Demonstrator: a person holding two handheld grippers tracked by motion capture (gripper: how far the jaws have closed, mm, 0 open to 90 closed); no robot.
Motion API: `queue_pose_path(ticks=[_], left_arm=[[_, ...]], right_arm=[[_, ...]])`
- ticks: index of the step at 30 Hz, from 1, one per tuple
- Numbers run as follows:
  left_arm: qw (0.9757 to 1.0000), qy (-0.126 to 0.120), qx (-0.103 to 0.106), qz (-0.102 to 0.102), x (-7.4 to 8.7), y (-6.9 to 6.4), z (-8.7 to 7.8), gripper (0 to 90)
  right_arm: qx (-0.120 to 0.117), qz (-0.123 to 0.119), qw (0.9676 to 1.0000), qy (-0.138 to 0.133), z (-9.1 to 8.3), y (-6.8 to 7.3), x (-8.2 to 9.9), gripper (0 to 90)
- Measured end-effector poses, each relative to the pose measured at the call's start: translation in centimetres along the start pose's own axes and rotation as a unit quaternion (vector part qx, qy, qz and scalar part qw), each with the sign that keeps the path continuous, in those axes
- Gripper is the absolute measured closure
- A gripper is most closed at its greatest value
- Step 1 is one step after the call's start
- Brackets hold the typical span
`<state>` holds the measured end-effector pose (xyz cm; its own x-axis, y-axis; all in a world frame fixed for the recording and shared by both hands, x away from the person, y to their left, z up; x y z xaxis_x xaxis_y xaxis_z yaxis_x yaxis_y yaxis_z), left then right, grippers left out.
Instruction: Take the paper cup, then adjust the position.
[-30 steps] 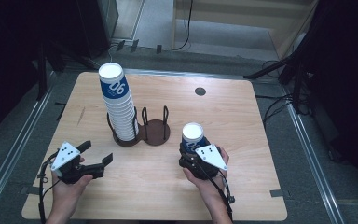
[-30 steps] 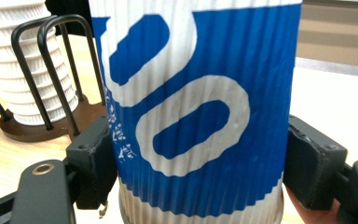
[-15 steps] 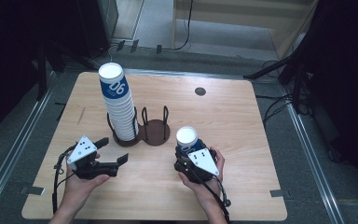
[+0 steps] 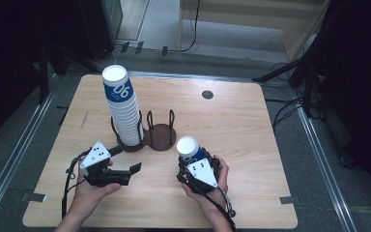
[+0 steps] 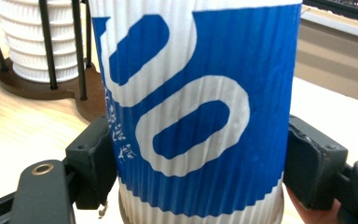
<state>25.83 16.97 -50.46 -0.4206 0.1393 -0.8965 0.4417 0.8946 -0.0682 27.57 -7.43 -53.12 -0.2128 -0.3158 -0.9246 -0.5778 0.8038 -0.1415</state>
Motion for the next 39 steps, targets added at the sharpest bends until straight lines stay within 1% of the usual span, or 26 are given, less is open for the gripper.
queue_pose_path(ticks=[2, 5, 7, 10, 14, 17, 20, 23, 27, 30, 32, 34, 36, 39], left_arm=[[1.0000, -0.001, 0.002, -0.004, -0.1, 0.0, -0.1, 9.9], [0.9999, -0.003, 0.008, -0.008, -0.2, -0.1, -0.2, 10.0], [0.9999, -0.004, 0.012, -0.007, -0.3, -0.3, -0.3, 10.1], [0.9999, -0.005, 0.016, -0.001, -0.5, -0.7, -0.3, 12.6], [0.9997, -0.006, 0.024, 0.000, -0.7, -0.8, -0.5, 13.4], [0.9994, -0.004, 0.034, -0.002, -0.8, -1.0, -0.6, 13.6], [0.9990, -0.001, 0.044, 0.003, -1.0, -1.5, -0.7, 13.8], [0.9984, 0.000, 0.053, 0.019, -1.1, -2.1, -0.7, 13.9], [0.9973, 0.011, 0.063, 0.037, -0.9, -3.0, -0.4, 13.9], [0.9962, 0.017, 0.072, 0.046, -0.7, -3.6, -0.2, 14.0], [0.9954, 0.020, 0.079, 0.050, -0.6, -3.8, -0.1, 14.1], [0.9944, 0.022, 0.085, 0.059, -0.5, -4.1, -0.1, 14.4], [0.9940, 0.026, 0.087, 0.062, -0.3, -4.3, 0.0, 14.5], [0.9927, 0.031, 0.096, 0.066, -0.2, -4.6, 0.1, 15.0]], right_arm=[[-0.002, -0.001, 1.0000, 0.004, 0.2, 0.3, 0.1, 21.6], [-0.004, -0.011, 0.9999, 0.006, 0.4, 0.8, 0.1, 21.6], [-0.006, -0.021, 0.9997, 0.008, 0.5, 1.1, 0.2, 21.5], [-0.009, -0.030, 0.9994, 0.010, 0.6, 1.7, 0.2, 21.5], [-0.014, -0.057, 0.9982, 0.012, 0.9, 2.6, 0.4, 21.6], [-0.011, -0.079, 0.9967, 0.016, 1.1, 3.2, 0.4, 21.7], [-0.011, -0.106, 0.9942, 0.018, 1.2, 4.0, 0.4, 21.7], [-0.015, -0.125, 0.9918, 0.022, 1.3, 4.7, 0.5, 21.8], [-0.024, -0.139, 0.9897, 0.023, 1.4, 5.5, 0.6, 21.9], [-0.029, -0.171, 0.9847, 0.019, 1.4, 6.3, 0.6, 21.9], [-0.035, -0.177, 0.9834, 0.019, 1.3, 6.8, 0.7, 21.9], [-0.041, -0.183, 0.9821, 0.018, 1.4, 7.1, 0.7, 21.9], [-0.049, -0.187, 0.9810, 0.016, 1.3, 7.6, 0.8, 21.8], [-0.062, -0.202, 0.9774, 0.008, 1.2, 8.3, 0.7, 21.8]])
Point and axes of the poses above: each handheld gripper's, and its own axes: z roughly forward along the jaws, x roughly out of its underside, y roughly to its left, the point moved 5 cm from there along z, roughly forward along the jaws, and after that the axes turned 13 degrees about -x, right-handed, at the moved point
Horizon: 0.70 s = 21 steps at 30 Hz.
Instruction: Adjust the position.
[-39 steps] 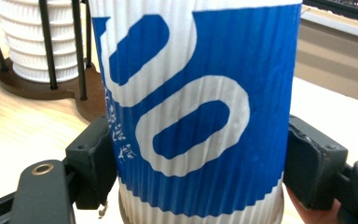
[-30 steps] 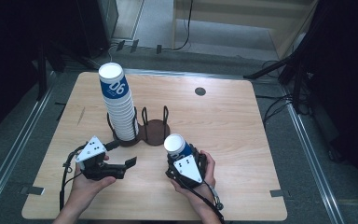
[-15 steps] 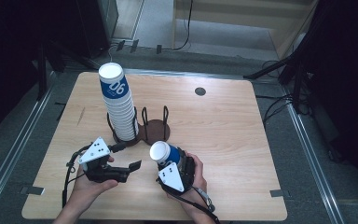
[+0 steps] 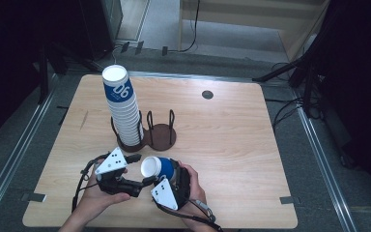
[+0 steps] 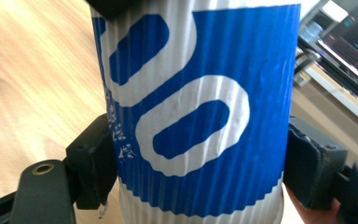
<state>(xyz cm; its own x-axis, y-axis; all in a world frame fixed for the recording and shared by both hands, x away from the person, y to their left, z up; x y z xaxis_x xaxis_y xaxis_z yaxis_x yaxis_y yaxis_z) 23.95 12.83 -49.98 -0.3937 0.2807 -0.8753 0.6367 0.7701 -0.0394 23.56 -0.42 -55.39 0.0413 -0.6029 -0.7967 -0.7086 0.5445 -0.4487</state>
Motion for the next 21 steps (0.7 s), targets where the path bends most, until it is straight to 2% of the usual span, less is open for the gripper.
queue_pose_path(ticks=[2, 5, 9, 13, 15, 16, 19, 21], left_arm=[[1.0000, 0.004, 0.007, 0.001, 0.1, -0.2, 0.1, 16.0], [0.9998, 0.011, 0.015, 0.009, 0.4, -0.2, 0.2, 26.5], [0.9997, 0.010, 0.019, 0.009, 0.5, -0.2, 0.2, 28.2], [0.9999, -0.002, 0.013, 0.008, 0.2, -0.2, -0.1, 29.3], [0.9999, -0.012, 0.008, 0.004, 0.1, 0.1, -0.3, 29.5], [0.9998, -0.018, 0.002, 0.005, 0.0, 0.3, -0.4, 29.5], [0.9991, -0.041, 0.000, -0.006, -0.2, 0.9, -0.7, 29.6], [0.9984, -0.054, -0.011, -0.009, -0.2, 1.2, -0.9, 29.5]], right_arm=[[-0.006, -0.007, 1.0000, -0.002, 0.1, 0.3, -0.1, 21.7], [-0.012, -0.012, 0.9999, -0.003, 0.1, 0.5, -0.1, 21.6], [-0.017, -0.018, 0.9997, -0.004, 0.1, 0.6, 0.1, 19.9], [-0.004, -0.013, 0.9999, -0.004, 0.0, 0.5, -0.2, 15.4], [-0.012, -0.009, 0.9999, -0.002, -0.1, 0.4, -0.2, 13.7], [-0.017, -0.005, 0.9998, -0.003, -0.3, 0.3, -0.3, 13.3], [-0.007, 0.002, 0.9999, -0.014, -0.6, 0.1, -0.6, 8.0], [-0.005, 0.011, 0.9997, -0.021, -0.7, 0.0, -0.9, 5.1]])
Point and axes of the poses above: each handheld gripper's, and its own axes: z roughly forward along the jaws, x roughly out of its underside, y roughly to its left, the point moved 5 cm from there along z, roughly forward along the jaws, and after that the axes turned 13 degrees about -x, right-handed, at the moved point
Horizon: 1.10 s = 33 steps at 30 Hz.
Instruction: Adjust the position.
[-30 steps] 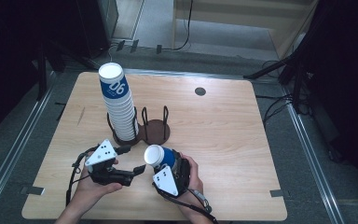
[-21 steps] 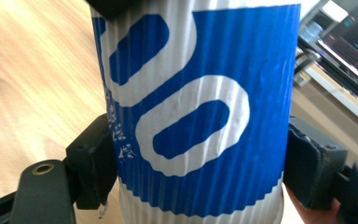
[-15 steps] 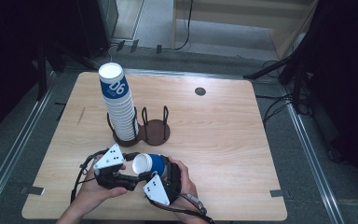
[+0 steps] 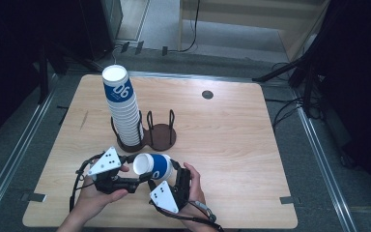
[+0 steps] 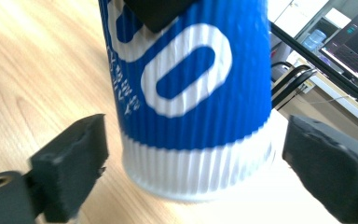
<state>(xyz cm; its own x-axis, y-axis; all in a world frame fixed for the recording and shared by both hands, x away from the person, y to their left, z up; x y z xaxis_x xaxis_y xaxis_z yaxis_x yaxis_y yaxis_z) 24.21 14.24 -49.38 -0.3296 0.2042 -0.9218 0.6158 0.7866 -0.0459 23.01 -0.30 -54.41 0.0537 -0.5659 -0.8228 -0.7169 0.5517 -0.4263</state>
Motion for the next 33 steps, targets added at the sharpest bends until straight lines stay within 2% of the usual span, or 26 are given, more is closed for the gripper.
queue_pose_path(ticks=[4, 6, 8, 10, 13, 15, 17, 19, 22, 24, 29, 33], left_arm=[[0.9997, -0.023, 0.001, -0.006, -0.2, 0.4, -0.3, 29.5], [0.9995, -0.027, -0.016, -0.001, -0.3, 0.4, -0.4, 29.4], [0.9996, -0.023, -0.013, -0.011, -0.4, 0.4, -0.4, 29.4], [0.9990, -0.035, -0.012, -0.025, -0.5, 0.5, -0.4, 29.4], [0.9983, -0.045, -0.033, -0.019, -0.6, 0.8, -0.6, 29.4], [0.9977, -0.055, -0.033, -0.021, -0.8, 0.9, -0.7, 29.5], [0.9969, -0.061, -0.045, -0.022, -0.8, 1.1, -0.8, 29.5], [0.9962, -0.067, -0.049, -0.027, -0.9, 1.2, -0.8, 29.5], [0.9939, -0.092, -0.044, -0.043, -1.0, 1.3, -0.8, 29.5], [0.9928, -0.100, -0.049, -0.042, -1.1, 1.4, -0.8, 29.5], [0.9889, -0.129, -0.052, -0.052, -1.2, 1.9, -0.8, 29.4], [0.9848, -0.155, -0.054, -0.059, -1.3, 2.2, -0.8, 29.4]], right_arm=[[0.004, 0.012, 0.9999, -0.011, -0.3, -0.3, -0.3, 2.9], [0.006, 0.020, 0.9997, -0.013, -0.4, -0.5, -0.3, 2.6], [0.006, 0.031, 0.9994, -0.013, -0.5, -0.6, -0.2, 2.6], [0.007, 0.039, 0.9991, -0.015, -0.5, -0.6, -0.2, 2.6], [0.009, 0.040, 0.9991, -0.015, -0.6, -0.3, -0.2, 2.6], [0.006, 0.038, 0.9991, -0.016, -0.7, 0.0, -0.2, 2.6], [0.001, 0.044, 0.9989, -0.017, -0.7, 0.2, -0.3, 2.6], [-0.009, 0.052, 0.9985, -0.017, -0.6, 0.4, -0.3, 2.6], [-0.017, 0.066, 0.9975, -0.018, -0.5, 0.7, -0.2, 2.6], [-0.020, 0.076, 0.9968, -0.017, -0.4, 0.7, -0.1, 2.6], [0.001, 0.082, 0.9966, -0.006, -0.2, 0.8, 0.2, 3.4], [0.007, 0.108, 0.9941, -0.008, -0.1, 0.6, 0.1, 5.5]])
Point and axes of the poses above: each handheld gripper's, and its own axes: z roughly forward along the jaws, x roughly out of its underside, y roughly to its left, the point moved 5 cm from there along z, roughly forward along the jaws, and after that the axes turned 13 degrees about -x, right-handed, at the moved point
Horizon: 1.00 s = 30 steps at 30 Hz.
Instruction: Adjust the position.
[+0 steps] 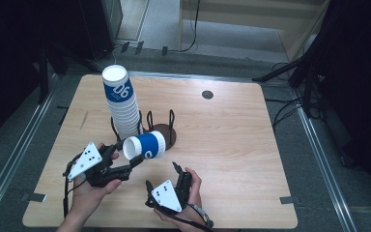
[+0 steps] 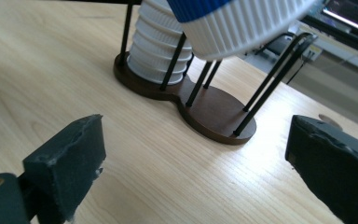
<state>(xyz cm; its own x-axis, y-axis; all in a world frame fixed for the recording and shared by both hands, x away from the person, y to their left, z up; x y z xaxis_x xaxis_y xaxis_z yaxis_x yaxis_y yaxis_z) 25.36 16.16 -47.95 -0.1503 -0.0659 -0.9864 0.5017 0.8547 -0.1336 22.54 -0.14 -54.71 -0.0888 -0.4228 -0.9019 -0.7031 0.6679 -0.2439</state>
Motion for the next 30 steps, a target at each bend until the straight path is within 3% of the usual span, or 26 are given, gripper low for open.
queue_pose_path(ticks=[5, 7, 10, 13, 16, 19, 20, 24, 26, 30], left_arm=[[0.9999, -0.016, 0.000, -0.002, 0.0, -0.1, 0.1, 29.5], [0.9998, -0.020, 0.000, -0.001, 0.1, -0.1, 0.2, 29.5], [0.9997, -0.026, -0.001, 0.000, 0.1, -0.2, 0.3, 29.5], [0.9992, -0.038, -0.006, 0.014, 0.1, -0.2, 0.4, 29.5], [0.9989, -0.042, -0.007, 0.017, 0.2, -0.2, 0.5, 29.5], [0.9990, -0.045, -0.002, 0.007, 0.2, -0.3, 0.5, 29.5], [0.9989, -0.046, -0.001, 0.005, 0.2, -0.3, 0.6, 29.5], [0.9989, -0.048, 0.004, 0.002, 0.4, -0.6, 0.6, 29.5], [0.9988, -0.049, 0.006, 0.003, 0.5, -0.7, 0.7, 29.5], [0.9985, -0.054, 0.009, -0.001, 0.5, -0.8, 0.7, 29.5]], right_arm=[[0.005, 0.058, 0.9982, -0.014, -0.4, -1.2, -0.2, 6.5], [0.041, 0.071, 0.9964, -0.022, -0.7, -1.9, -0.3, 7.0], [0.072, 0.096, 0.9919, -0.041, -1.3, -2.5, -0.7, 11.0], [0.066, 0.163, 0.9825, -0.061, -1.9, -3.0, -1.3, 14.2], [0.042, 0.234, 0.9681, -0.080, -2.2, -3.2, -2.0, 17.9], [0.038, 0.272, 0.9574, -0.090, -2.6, -3.5, -3.0, 13.3], [0.036, 0.290, 0.9517, -0.096, -2.8, -3.6, -3.3, 12.0], [0.019, 0.376, 0.9186, -0.121, -3.3, -3.8, -3.9, 7.9], [0.018, 0.402, 0.9062, -0.129, -3.3, -3.9, -3.8, 8.4], [0.013, 0.459, 0.8783, -0.133, -3.1, -4.0, -3.5, 8.8]])
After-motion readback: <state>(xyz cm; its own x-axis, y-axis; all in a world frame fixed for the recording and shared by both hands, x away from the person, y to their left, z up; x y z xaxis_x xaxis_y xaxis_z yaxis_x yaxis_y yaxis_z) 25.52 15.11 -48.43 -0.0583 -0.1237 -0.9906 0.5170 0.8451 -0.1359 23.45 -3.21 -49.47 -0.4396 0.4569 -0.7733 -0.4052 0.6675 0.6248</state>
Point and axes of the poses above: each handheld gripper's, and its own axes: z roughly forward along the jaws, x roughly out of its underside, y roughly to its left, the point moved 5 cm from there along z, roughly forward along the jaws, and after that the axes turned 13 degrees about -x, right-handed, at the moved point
